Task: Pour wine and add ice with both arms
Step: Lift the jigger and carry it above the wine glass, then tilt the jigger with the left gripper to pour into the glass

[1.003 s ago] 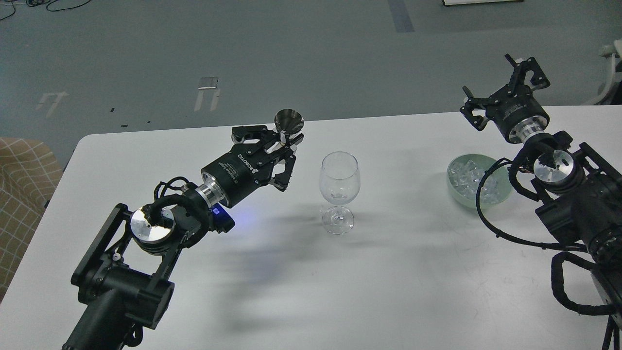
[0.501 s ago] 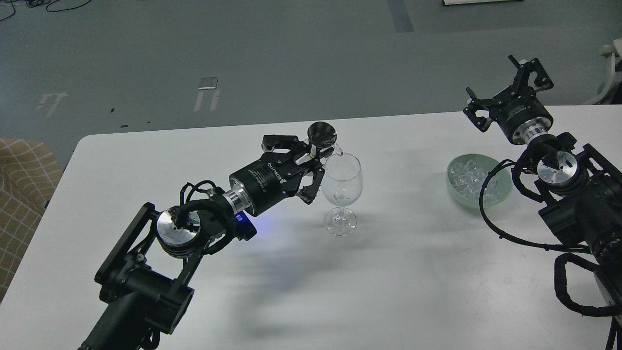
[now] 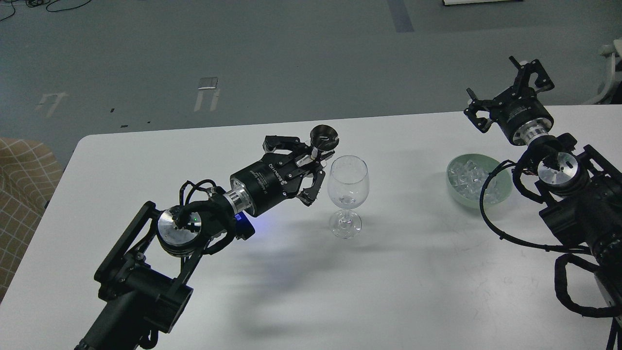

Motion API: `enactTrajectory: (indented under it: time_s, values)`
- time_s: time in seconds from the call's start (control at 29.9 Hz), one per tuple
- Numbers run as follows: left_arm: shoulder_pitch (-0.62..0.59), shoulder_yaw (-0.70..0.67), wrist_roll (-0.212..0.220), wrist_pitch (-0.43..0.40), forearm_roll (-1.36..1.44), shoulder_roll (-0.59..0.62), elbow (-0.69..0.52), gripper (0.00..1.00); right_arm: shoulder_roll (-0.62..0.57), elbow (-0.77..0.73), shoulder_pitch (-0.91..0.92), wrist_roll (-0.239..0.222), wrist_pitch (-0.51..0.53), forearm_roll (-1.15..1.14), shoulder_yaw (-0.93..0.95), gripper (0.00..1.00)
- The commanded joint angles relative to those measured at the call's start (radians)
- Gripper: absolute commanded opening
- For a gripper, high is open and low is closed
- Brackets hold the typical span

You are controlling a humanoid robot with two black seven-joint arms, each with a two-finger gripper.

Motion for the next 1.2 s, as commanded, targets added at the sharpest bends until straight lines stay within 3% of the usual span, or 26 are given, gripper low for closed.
enactTrajectory:
  time_s: [0.0,1.17]
  values:
    - [-0.016,0.003,0.0,0.001,0.0,0.002,0.003,0.01,0.0,0.0,0.002,0.0,0.0,0.0,-0.001,1.0]
    - [-0.117,0.041,0.0,-0.002,0.212,0.031,-0.004,0.01,0.0,0.005,0.006,0.0,0.005,0.0,-0.001,1.0]
